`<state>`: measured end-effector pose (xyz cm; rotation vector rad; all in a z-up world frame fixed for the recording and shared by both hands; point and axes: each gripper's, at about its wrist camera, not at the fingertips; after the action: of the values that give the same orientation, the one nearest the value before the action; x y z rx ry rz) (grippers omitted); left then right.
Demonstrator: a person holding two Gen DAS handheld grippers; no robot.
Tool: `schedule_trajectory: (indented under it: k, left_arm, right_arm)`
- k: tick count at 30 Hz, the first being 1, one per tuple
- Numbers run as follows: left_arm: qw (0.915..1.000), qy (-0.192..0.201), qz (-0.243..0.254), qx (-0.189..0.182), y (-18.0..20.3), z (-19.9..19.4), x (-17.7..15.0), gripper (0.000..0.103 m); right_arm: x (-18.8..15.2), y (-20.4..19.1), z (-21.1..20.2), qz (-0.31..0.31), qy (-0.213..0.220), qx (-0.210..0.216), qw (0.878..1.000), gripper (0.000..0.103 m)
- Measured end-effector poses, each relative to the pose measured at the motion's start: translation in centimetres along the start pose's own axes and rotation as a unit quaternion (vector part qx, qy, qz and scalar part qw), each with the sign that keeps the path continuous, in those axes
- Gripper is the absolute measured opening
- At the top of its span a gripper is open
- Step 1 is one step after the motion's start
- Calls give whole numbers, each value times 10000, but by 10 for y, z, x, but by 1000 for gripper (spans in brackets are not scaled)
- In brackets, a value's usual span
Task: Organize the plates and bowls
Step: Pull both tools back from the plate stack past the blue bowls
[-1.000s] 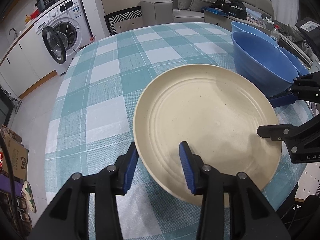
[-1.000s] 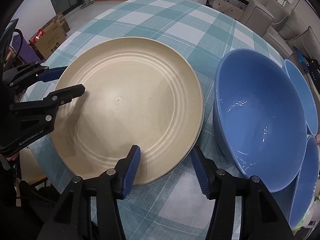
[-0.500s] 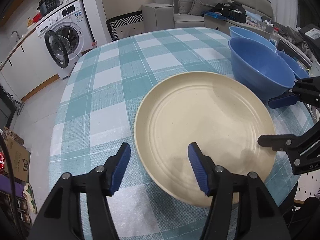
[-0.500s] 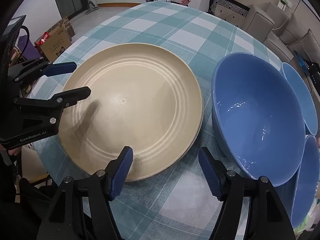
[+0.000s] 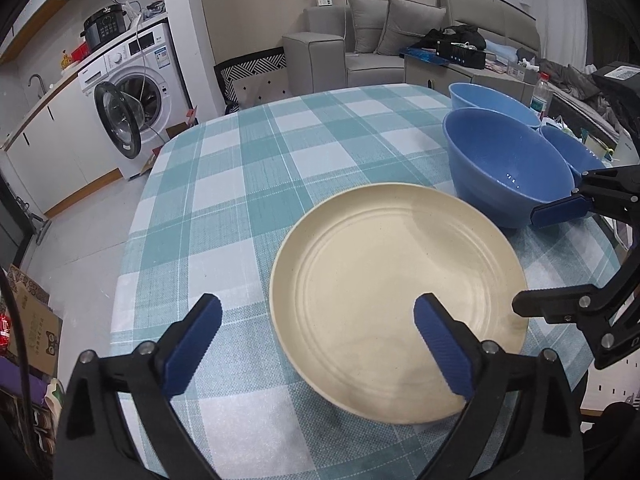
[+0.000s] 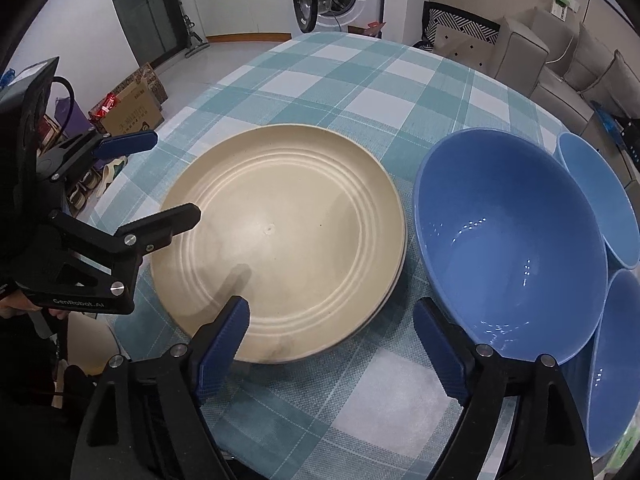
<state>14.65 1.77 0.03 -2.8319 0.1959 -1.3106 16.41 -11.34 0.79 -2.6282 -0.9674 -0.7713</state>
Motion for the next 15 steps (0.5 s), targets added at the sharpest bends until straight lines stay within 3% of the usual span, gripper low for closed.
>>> schedule_trajectory:
  k: [15]
  left_arm:
    - [9992, 396, 5, -69, 8, -16, 18, 103]
  right_arm:
    - [-3, 30, -56, 498, 676, 11, 9965, 87]
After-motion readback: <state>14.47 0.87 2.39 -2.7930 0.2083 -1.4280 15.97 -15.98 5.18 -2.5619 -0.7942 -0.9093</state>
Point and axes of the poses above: each gripper's, at about its wrist camera, not at the fingertips, and z roughly the way its jaws point, y to its right, x to its top, and after that the axes turned 8 degrees about y, right-handed
